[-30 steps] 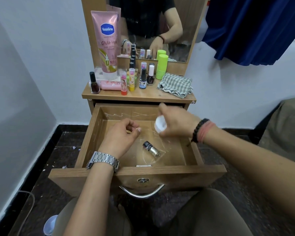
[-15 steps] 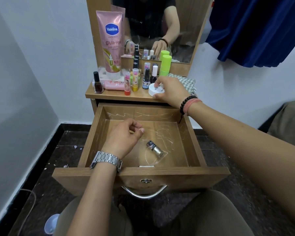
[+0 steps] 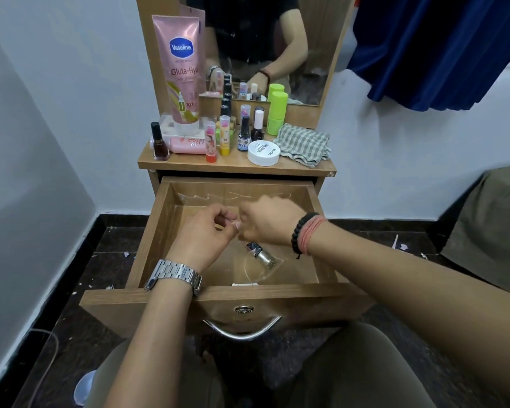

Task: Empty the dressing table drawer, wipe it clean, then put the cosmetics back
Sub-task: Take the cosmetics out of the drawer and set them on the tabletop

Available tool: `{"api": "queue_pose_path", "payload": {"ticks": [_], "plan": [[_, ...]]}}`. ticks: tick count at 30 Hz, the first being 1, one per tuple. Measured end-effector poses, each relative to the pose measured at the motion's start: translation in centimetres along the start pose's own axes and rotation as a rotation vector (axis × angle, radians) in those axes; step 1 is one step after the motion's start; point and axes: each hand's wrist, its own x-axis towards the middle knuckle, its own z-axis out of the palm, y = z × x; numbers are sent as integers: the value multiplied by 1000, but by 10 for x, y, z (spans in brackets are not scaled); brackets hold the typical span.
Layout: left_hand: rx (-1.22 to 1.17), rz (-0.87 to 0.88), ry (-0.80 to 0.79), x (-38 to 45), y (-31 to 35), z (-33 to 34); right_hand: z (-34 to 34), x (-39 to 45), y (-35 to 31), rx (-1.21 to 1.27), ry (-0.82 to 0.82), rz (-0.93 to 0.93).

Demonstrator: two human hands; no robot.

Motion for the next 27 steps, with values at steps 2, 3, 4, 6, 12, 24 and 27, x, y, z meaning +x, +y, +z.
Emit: {"api": "queue_pose_path", "payload": {"ticks": [2,3,4,6,12,24,27], "plan": [[1,-2,-2,0,0,0,17,-4,1,2,-160,22],[1,-4,-2,0,1,0,24,-5,1,24,-190,16],[1,-5,-1,0,1,0,31,-5,2,43,-185,2],[-1,-6,1,1,1,0,37,-3,4,79,-136,-28],[6,-10,-5,0,1,0,6,4,14,425,162,0],[180,-106,-735,-9,8,6,-61,40,29,748,604,71],[154,-123,-732,-9,8,6,-60,54,29,717,636,106]]}}
